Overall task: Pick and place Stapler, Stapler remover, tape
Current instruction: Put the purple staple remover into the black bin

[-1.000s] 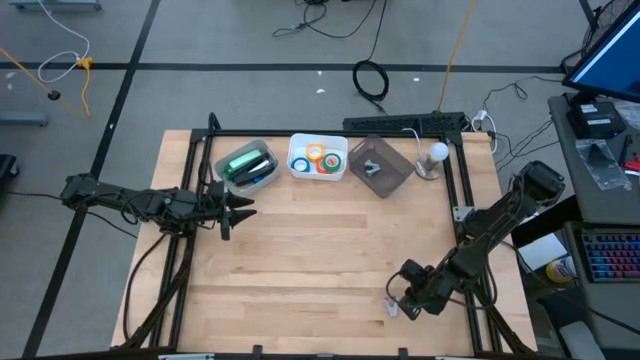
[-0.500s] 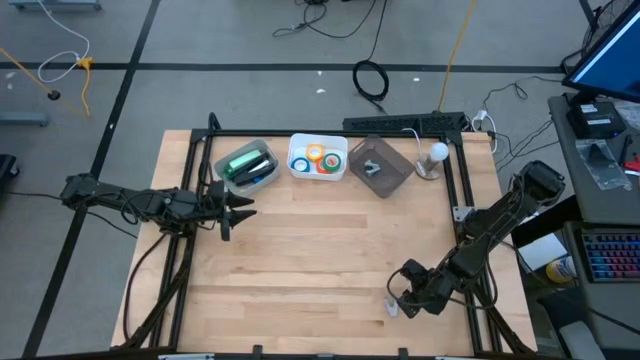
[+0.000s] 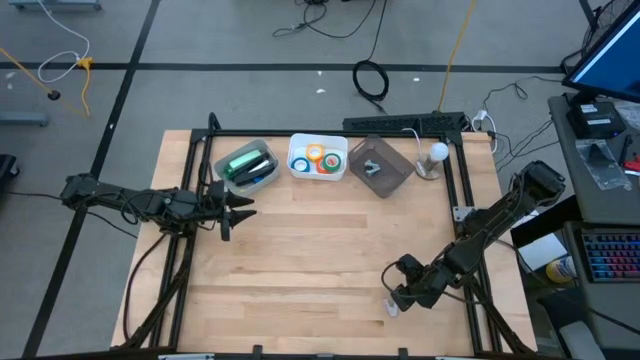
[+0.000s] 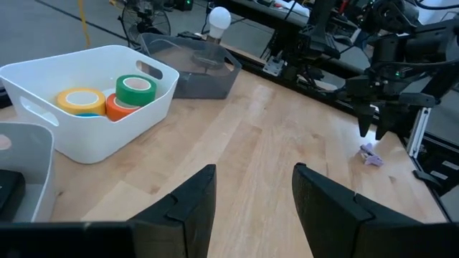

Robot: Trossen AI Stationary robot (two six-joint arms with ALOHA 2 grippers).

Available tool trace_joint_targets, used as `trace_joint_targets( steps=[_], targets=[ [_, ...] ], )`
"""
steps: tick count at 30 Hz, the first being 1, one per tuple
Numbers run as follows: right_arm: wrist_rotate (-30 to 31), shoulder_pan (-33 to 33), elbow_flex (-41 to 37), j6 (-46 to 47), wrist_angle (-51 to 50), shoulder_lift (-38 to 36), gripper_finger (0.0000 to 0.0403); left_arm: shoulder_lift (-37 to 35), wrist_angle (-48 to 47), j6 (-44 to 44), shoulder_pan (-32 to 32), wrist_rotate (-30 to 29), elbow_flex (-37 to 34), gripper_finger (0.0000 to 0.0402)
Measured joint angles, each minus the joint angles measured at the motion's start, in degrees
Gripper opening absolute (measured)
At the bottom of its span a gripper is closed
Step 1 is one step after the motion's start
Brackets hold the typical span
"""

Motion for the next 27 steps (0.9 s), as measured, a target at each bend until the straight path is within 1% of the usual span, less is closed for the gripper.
trace_joint_targets(
  steps=[5,12,15,21,24,27],
  targets=[
    [-0.1,-0.02,0.0,0.94,0.43,0.63,0.015,0.01,-0.05,-0.02,0.0,-0.02,0.0,0.0182],
    [-0.17,0.07,-0.04,1.04,5.34,4.26,0.015,0.01,-0.17,-0.02,0.02,-0.02,0.0,0.0182],
    [-0.16,0.07,-0.04,1.09,5.1,4.41,0.0148,0.01,-0.3,-0.02,0.01,-0.02,0.0,0.0182],
    [-0.23,0.07,-0.04,1.09,4.59,4.42,0.0129,0.01,-1.41,-0.2,0.02,-0.02,-0.02,0.0182],
    [-2.72,0.09,-0.04,1.57,4.48,4.42,0.0119,-0.01,-1.4,-0.37,0.0,-0.02,-0.02,0.0182],
    [-2.78,0.11,-0.04,1.56,4.32,4.52,0.0113,0.01,-1.4,-0.22,0.02,0.0,-0.02,0.0182]
  ],
)
